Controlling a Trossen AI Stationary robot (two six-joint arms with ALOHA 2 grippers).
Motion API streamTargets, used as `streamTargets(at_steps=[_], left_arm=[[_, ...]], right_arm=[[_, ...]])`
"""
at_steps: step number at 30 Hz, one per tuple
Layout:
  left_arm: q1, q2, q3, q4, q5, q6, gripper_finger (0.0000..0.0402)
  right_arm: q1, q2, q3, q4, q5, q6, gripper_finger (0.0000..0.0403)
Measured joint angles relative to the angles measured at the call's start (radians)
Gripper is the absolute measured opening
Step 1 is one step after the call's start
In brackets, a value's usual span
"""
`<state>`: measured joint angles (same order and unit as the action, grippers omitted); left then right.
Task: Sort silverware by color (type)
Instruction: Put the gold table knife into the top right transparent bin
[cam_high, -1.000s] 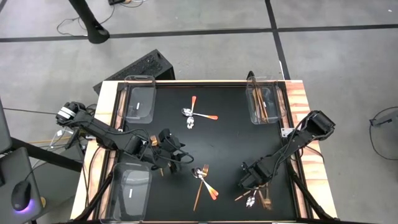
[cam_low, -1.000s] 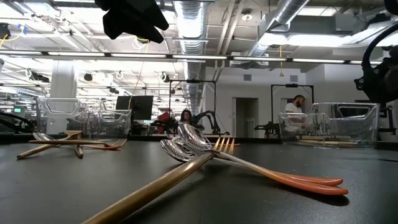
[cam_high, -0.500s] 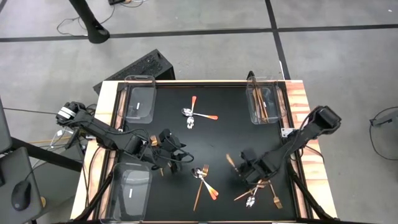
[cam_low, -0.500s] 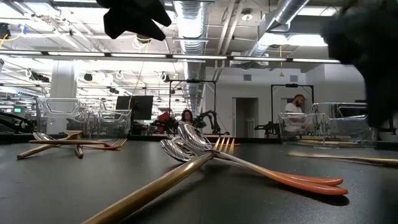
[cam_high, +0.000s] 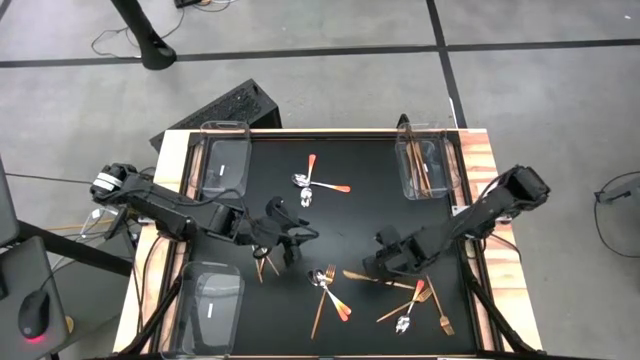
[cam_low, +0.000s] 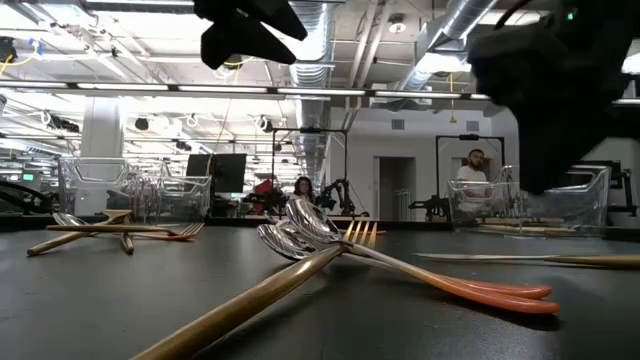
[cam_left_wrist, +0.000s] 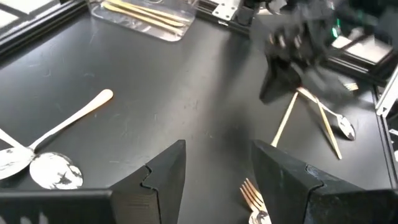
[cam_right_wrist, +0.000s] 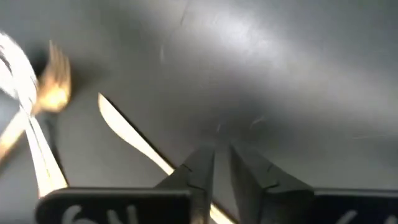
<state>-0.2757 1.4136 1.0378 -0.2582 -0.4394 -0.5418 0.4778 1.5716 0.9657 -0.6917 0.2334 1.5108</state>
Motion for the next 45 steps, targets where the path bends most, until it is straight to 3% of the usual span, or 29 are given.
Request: streamTargets(at_steps=[8, 14, 18, 28, 30, 33, 35, 39, 45], left_arm=[[0.007, 0.0, 0.0, -0.023, 0.017, 0.003, 0.0169], [0.01, 0.036, 0.0, -0.022, 0.096, 0.094, 0.0169], [0.012, 0.082, 0.0, 0.0, 0.161, 0.094, 0.0169], [0.011, 0.234, 0.001, 0.067, 0.211, -0.038, 0.0169], [0.012, 0.252, 0.001, 0.099, 0.227, -0.042, 0.0169], [0.012, 0.26, 0.001, 0.128, 0.235, -0.059, 0.0169], [0.012, 0.259, 0.001, 0.132, 0.228, -0.076, 0.0169], [0.013, 0.257, 0.001, 0.137, 0.218, -0.081, 0.0169], [0.014, 0.256, 0.001, 0.135, 0.234, -0.056, 0.0169]], right_arm=[[0.055, 0.125, 0.002, 0.045, -0.101, -0.209, 0.0101], [0.064, 0.14, 0.002, 0.05, -0.152, -0.377, 0.0101], [0.071, 0.11, 0.002, 0.023, -0.168, -0.469, 0.0102], [0.098, -0.002, -0.019, -0.187, -0.166, -0.762, 0.0102], [0.077, -0.002, -0.041, -0.213, -0.178, -0.674, 0.0102], [0.008, -0.002, -0.059, -0.24, -0.219, -0.255, 0.0102], [-0.024, -0.007, -0.061, -0.22, -0.243, -0.069, 0.0102], [-0.029, -0.039, -0.054, -0.108, -0.195, 0.139, 0.0102], [-0.031, 0.008, -0.058, -0.113, -0.178, 0.293, 0.0102]])
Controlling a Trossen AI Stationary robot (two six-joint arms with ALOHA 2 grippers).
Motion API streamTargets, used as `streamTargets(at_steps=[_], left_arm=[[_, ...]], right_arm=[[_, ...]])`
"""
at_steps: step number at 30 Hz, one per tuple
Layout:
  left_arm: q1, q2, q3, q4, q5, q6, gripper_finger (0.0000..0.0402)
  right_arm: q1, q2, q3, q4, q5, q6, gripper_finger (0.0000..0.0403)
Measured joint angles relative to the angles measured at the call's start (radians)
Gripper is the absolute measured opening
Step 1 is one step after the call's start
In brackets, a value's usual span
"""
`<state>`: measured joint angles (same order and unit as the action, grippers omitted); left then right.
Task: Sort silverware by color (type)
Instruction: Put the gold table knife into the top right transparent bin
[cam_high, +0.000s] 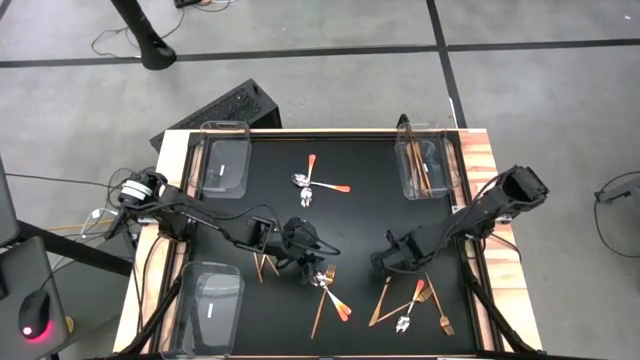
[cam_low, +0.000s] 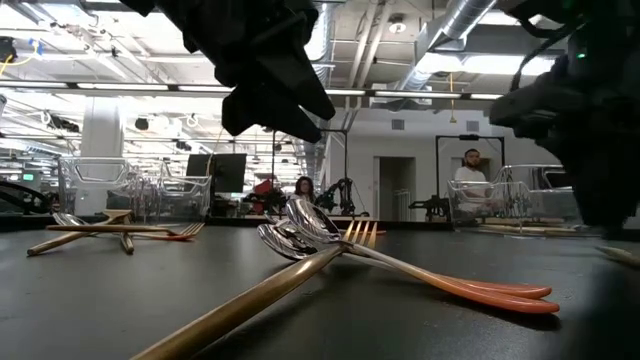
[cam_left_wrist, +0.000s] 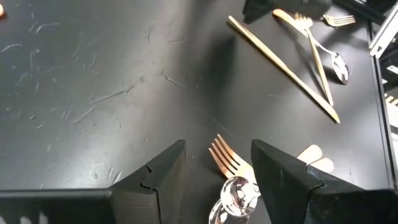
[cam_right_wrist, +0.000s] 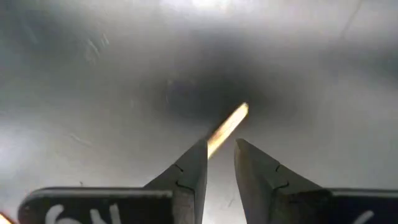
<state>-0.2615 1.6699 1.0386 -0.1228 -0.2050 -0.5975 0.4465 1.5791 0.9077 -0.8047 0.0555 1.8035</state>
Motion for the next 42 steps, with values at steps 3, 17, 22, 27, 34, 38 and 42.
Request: streamTargets(at_steps=[3, 17, 22, 27, 34, 38, 42], left_arm=[[0.0, 0.0, 0.0, -0.005, 0.001, 0.004, 0.0169], [-0.001, 0.0, 0.0, -0.03, 0.017, 0.015, 0.0169], [0.0, 0.0, 0.0, -0.026, 0.017, 0.05, 0.0169], [0.009, 0.0, 0.0, -0.006, 0.044, 0.063, 0.0169], [0.048, -0.001, 0.0, 0.043, 0.098, 0.064, 0.0169], [0.08, -0.001, 0.0, 0.082, 0.142, 0.064, 0.0169], [0.119, -0.001, 0.0, 0.144, 0.203, 0.069, 0.0169]], right_arm=[[-0.02, 0.049, 0.0, 0.028, -0.016, -0.002, 0.0102], [-0.032, 0.151, 0.019, 0.057, -0.047, -0.097, 0.008], [-0.049, 0.132, 0.015, 0.066, -0.026, -0.101, 0.0022], [-0.024, 0.078, 0.011, 0.109, 0.104, -0.033, 0.0009], [-0.016, -0.062, 0.011, 0.097, 0.329, -0.003, 0.0005], [-0.026, -0.131, 0.011, 0.106, 0.472, -0.031, 0.0005], [-0.049, -0.175, 0.011, 0.153, 0.547, -0.118, 0.0004]])
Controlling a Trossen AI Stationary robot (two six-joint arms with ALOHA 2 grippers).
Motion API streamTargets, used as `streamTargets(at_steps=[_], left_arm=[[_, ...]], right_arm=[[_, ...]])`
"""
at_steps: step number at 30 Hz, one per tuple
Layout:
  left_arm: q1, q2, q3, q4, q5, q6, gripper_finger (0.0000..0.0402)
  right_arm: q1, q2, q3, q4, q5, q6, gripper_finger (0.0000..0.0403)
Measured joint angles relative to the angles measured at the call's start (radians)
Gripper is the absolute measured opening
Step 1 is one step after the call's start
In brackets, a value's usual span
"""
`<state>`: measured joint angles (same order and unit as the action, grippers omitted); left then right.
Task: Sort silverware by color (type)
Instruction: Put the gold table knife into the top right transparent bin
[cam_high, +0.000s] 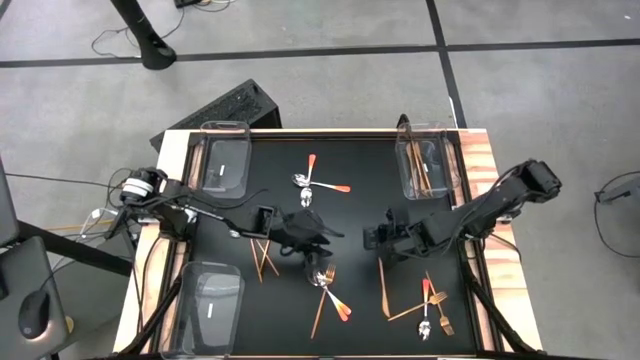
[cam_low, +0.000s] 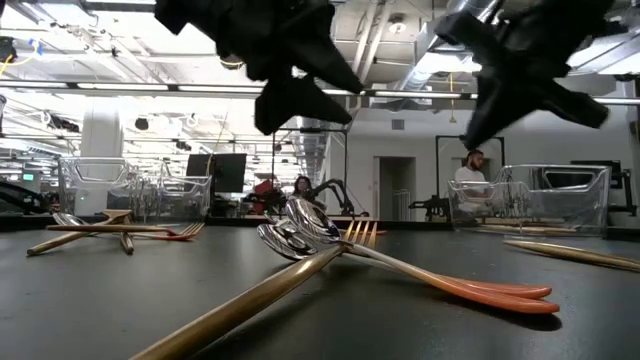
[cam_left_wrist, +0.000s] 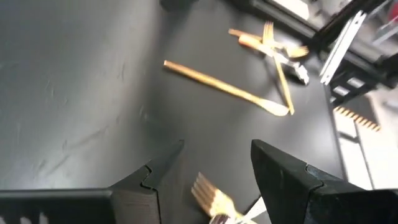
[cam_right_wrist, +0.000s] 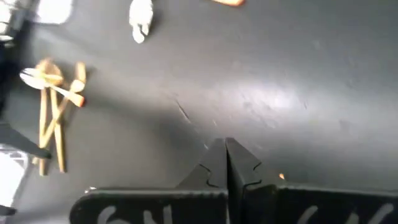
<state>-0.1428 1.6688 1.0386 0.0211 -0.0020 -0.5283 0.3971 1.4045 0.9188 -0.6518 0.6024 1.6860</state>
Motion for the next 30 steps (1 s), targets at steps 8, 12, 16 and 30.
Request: streamTargets(at_steps=[8, 12, 16, 30], left_arm=[[0.089, 0.0, 0.0, 0.183, 0.111, -0.001, 0.0169], [0.133, 0.0, 0.0, 0.272, 0.157, -0.015, 0.0169], [0.187, -0.006, 0.0, 0.368, 0.201, -0.017, 0.0169], [0.348, -0.037, 0.0, 0.615, 0.083, 0.047, 0.0169]], right_arm=[[-0.068, -0.088, 0.0, 0.228, 0.028, -0.333, 0.0004], [-0.088, -0.134, 0.002, 0.262, 0.004, -0.437, 0.0006], [-0.108, -0.142, 0.002, 0.189, -0.067, -0.436, 0.003], [-0.211, -0.157, 0.002, 0.133, -0.141, -0.86, 0.0058]])
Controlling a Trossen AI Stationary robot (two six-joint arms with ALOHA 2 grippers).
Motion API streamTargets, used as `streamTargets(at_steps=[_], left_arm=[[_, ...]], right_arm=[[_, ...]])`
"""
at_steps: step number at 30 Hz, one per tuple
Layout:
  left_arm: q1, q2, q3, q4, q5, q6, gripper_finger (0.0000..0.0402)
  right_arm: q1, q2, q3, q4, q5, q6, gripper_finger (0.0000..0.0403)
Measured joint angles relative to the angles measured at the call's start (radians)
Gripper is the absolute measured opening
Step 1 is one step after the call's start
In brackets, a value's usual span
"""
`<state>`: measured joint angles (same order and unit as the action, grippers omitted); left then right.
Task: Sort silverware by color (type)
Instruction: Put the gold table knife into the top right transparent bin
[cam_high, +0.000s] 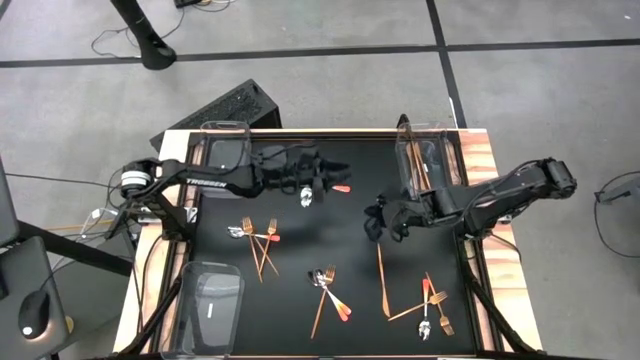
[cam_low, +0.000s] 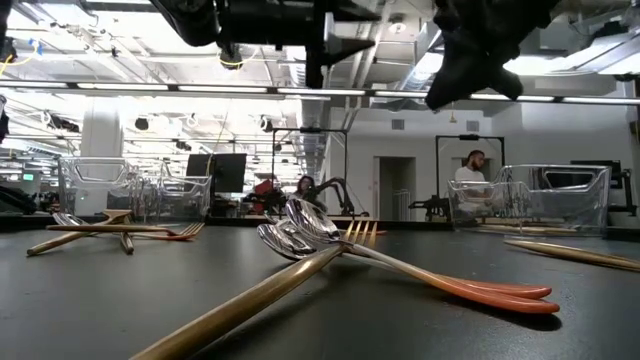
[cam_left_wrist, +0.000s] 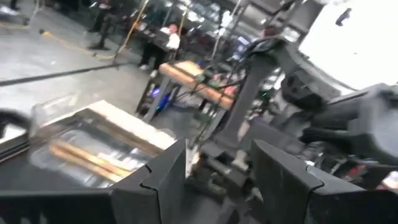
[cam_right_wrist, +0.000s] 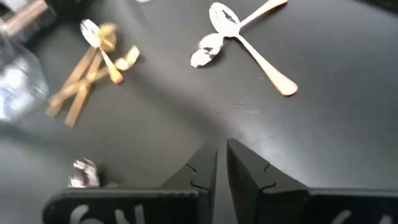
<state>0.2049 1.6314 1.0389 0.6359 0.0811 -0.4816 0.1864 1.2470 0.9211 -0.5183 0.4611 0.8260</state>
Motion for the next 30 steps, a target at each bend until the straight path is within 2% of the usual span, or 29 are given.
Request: streamTargets(at_steps=[3, 7, 10, 13, 16, 19, 22, 26, 30], left_arm=[[0.029, -0.009, 0.0, 0.004, 0.015, -0.019, 0.0169], [0.086, -0.085, 0.023, -0.031, 0.106, -0.055, 0.0169], [0.122, -0.148, 0.028, -0.133, 0.126, 0.017, 0.0169], [0.153, -0.183, 0.026, -0.236, 0.072, 0.114, 0.0169], [0.195, -0.201, 0.026, -0.242, 0.063, 0.15, 0.0169], [0.261, -0.223, 0.026, -0.243, 0.162, 0.16, 0.0169], [0.348, -0.253, 0.026, -0.263, 0.322, 0.181, 0.0169], [0.452, -0.271, 0.026, -0.344, 0.513, 0.176, 0.0169], [0.472, -0.269, 0.026, -0.539, 0.563, 0.259, 0.0169]], right_arm=[[-0.03, 0.009, 0.0, -0.003, -0.015, -0.049, 0.0046], [-0.091, 0.031, 0.0, -0.011, -0.024, -0.049, 0.0023], [-0.163, 0.046, -0.001, 0.015, -0.085, -0.048, 0.0013], [-0.244, 0.06, 0.002, 0.096, -0.142, -0.026, 0.0021], [-0.32, 0.082, -0.001, 0.146, -0.203, -0.003, 0.0049], [-0.384, 0.105, 0.029, 0.146, -0.272, 0.061, 0.0077], [-0.391, 0.131, 0.076, 0.075, -0.276, 0.15, 0.0095], [-0.335, 0.185, 0.133, -0.056, -0.276, 0.302, 0.01], [-0.231, 0.261, 0.203, -0.18, -0.253, 0.472, 0.0098]])
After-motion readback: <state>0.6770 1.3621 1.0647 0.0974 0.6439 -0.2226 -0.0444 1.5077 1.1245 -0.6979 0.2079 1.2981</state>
